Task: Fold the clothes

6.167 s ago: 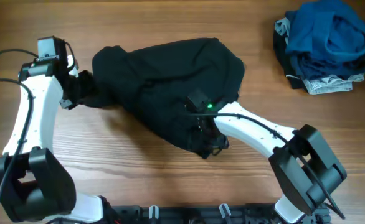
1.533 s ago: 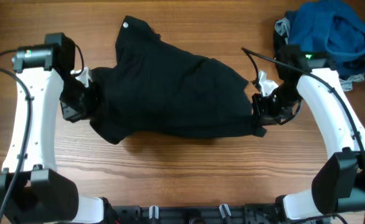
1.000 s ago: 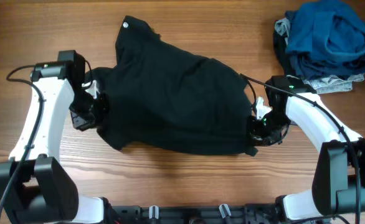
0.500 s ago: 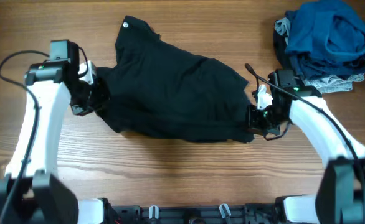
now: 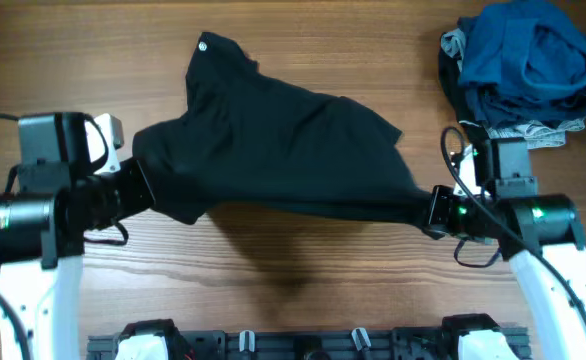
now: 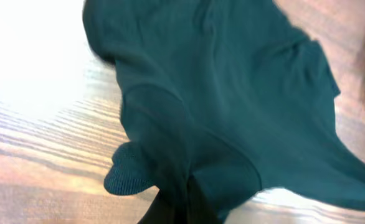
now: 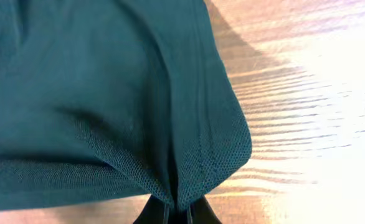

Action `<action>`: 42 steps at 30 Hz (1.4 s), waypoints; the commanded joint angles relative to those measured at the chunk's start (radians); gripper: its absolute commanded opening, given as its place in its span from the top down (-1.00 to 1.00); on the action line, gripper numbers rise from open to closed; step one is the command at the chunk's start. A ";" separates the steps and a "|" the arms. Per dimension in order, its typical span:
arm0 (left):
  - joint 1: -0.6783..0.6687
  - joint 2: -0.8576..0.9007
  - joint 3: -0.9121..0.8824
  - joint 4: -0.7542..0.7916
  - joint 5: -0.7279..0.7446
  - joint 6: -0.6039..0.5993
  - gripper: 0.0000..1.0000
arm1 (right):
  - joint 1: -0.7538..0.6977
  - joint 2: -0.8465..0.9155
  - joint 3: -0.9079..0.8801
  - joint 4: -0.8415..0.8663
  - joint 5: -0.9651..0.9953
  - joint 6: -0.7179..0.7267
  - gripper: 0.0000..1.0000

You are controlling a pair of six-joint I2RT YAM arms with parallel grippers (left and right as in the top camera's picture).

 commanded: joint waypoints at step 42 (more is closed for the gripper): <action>-0.108 0.622 0.226 0.295 -0.236 -0.006 -1.00 | -0.005 0.513 0.366 0.252 -0.065 -0.217 -0.83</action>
